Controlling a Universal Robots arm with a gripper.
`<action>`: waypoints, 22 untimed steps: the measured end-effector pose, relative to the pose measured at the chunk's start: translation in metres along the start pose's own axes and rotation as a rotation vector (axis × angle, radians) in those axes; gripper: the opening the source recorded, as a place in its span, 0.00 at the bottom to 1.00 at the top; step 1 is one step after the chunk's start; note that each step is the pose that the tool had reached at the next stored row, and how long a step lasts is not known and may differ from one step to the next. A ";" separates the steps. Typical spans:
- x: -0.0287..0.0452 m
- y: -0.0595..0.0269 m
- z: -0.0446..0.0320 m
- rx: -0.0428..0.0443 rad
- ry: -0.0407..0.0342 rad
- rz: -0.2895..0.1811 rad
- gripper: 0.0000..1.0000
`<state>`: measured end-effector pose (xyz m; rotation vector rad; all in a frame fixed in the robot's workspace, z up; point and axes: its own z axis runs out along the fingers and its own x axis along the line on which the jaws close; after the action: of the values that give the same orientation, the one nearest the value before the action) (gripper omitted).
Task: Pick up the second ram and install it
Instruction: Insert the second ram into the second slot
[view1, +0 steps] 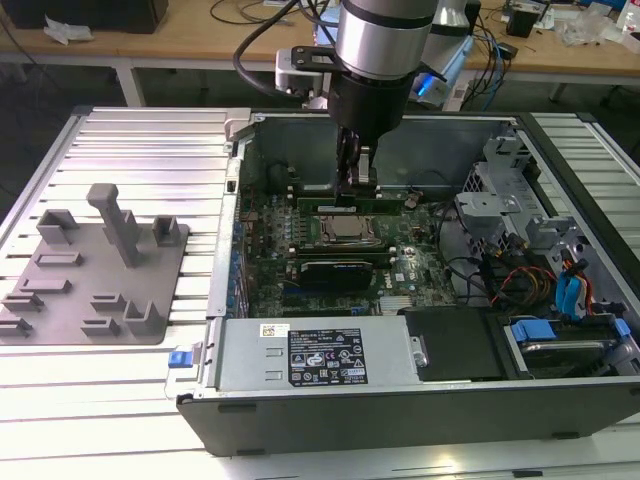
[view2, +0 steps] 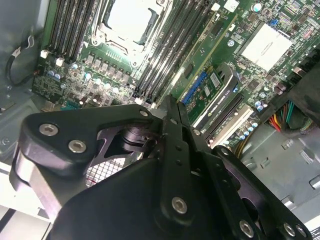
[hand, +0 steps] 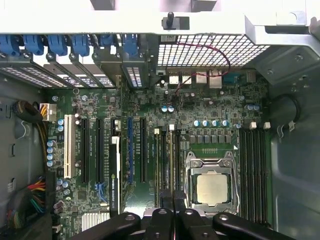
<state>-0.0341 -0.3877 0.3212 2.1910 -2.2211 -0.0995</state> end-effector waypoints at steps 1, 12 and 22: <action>0.0000 0.0000 0.0000 0.0000 0.0000 0.000 0.09; -0.0001 -0.0005 0.0081 -0.0001 0.0000 0.000 0.09; -0.0021 -0.0013 0.0212 -0.0001 0.0001 0.000 0.09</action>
<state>-0.0341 -0.3849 0.3000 2.1910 -2.2210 -0.0995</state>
